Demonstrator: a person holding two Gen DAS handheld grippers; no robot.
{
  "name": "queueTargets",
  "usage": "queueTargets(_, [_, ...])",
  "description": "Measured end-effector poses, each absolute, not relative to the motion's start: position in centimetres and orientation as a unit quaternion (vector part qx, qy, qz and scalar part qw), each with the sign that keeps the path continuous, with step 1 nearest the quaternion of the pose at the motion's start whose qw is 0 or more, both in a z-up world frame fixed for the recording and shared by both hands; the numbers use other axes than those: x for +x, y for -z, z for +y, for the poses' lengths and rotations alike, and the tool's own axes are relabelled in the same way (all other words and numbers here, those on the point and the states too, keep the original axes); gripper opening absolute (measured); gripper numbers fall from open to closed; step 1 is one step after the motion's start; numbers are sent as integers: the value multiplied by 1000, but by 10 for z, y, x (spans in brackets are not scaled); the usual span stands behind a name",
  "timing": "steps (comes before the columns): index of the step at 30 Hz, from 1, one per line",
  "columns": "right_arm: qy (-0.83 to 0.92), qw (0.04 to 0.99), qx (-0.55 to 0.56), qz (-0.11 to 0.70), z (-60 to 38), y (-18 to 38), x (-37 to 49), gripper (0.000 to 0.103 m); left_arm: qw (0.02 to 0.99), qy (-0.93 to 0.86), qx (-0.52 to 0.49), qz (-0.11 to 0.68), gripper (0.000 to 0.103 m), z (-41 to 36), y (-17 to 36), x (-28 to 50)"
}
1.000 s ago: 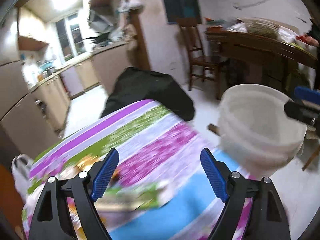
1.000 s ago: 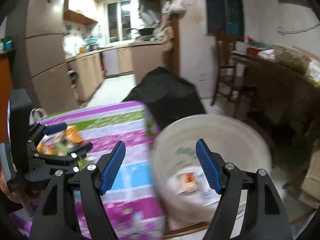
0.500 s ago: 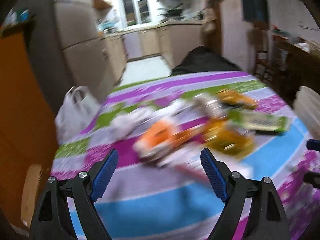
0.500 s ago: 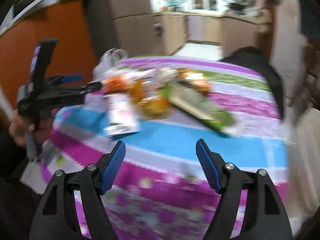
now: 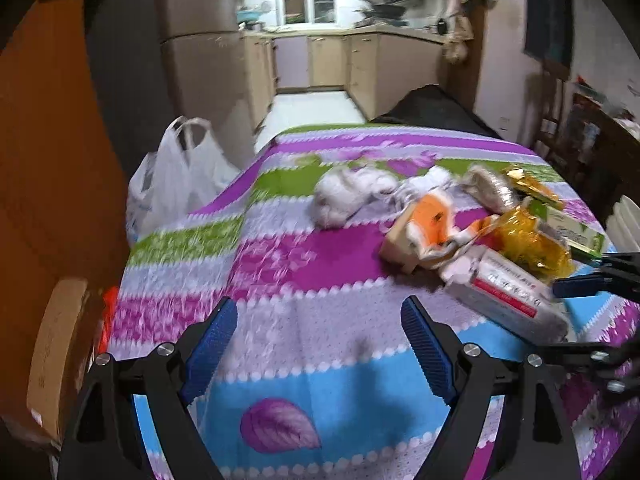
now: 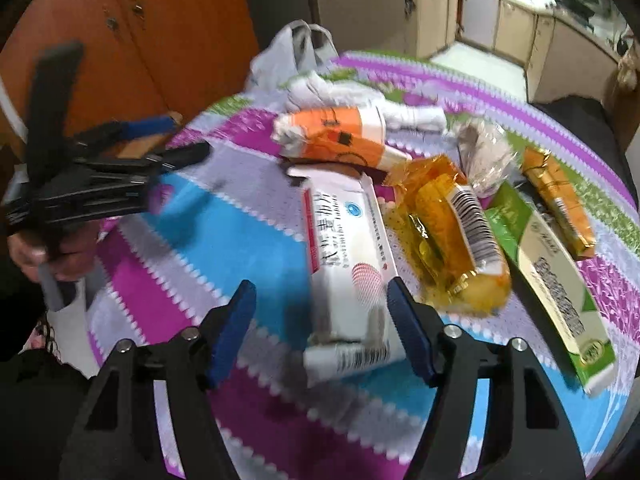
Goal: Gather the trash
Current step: 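Grasp the orange-white wrapper with the left tool while the right tool grasps the white medicine box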
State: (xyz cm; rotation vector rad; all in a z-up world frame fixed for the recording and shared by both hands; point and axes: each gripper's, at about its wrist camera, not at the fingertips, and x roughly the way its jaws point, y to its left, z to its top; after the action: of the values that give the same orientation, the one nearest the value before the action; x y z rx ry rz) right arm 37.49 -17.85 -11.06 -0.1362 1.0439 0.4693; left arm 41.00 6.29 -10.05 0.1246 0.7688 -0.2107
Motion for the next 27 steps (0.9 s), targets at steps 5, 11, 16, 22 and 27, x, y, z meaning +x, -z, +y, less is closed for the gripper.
queueTargets(5, [-206,849,-72,481,-183,112,374,31,926,123,99,343,87,50,88,420])
queueTargets(11, [-201,860,-80,462,-196,103,330,20,919,181,131,326,88,32,88,427])
queueTargets(16, [-168,869,-61,461,-217,100,272,19,898,256,182,309,91,8,99,426])
queueTargets(22, [-123,871,-56,473,-235,115,245,31,875,316,204,307,94,-25,115,449])
queueTargets(27, [-119,879,-41,459,-241,110,244,76,862,306,205,350,70,-43,138,476])
